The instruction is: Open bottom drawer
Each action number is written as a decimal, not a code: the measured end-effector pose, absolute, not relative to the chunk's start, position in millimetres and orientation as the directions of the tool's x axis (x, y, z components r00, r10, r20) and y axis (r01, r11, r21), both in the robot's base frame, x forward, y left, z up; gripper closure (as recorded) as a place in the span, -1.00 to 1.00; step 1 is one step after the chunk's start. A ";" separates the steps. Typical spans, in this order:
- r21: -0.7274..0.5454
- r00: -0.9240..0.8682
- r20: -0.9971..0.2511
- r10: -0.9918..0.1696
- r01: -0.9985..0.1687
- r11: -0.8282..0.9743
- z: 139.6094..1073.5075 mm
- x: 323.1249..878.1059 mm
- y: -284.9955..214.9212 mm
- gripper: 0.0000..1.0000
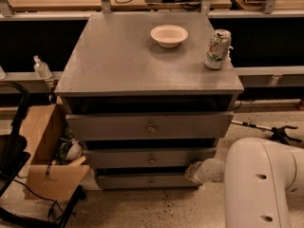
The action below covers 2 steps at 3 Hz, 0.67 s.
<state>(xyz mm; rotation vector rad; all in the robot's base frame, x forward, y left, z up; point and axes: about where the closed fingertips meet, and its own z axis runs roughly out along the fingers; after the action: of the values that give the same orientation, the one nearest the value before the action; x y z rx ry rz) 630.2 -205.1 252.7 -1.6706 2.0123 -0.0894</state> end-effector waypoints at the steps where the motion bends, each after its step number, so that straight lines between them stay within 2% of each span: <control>1: -0.369 -0.105 -0.345 -0.933 -0.899 0.237 252.7 630.0 -205.1 1.00; 2: -0.336 -0.080 -0.370 -0.925 -0.917 0.214 250.3 583.6 -193.5 1.00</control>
Offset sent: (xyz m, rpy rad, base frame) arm -0.2764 0.0627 -0.0071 0.1796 0.1650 0.2215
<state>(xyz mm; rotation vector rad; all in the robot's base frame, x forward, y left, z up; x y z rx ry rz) 583.6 -193.5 250.3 -1.6989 1.9920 -0.0214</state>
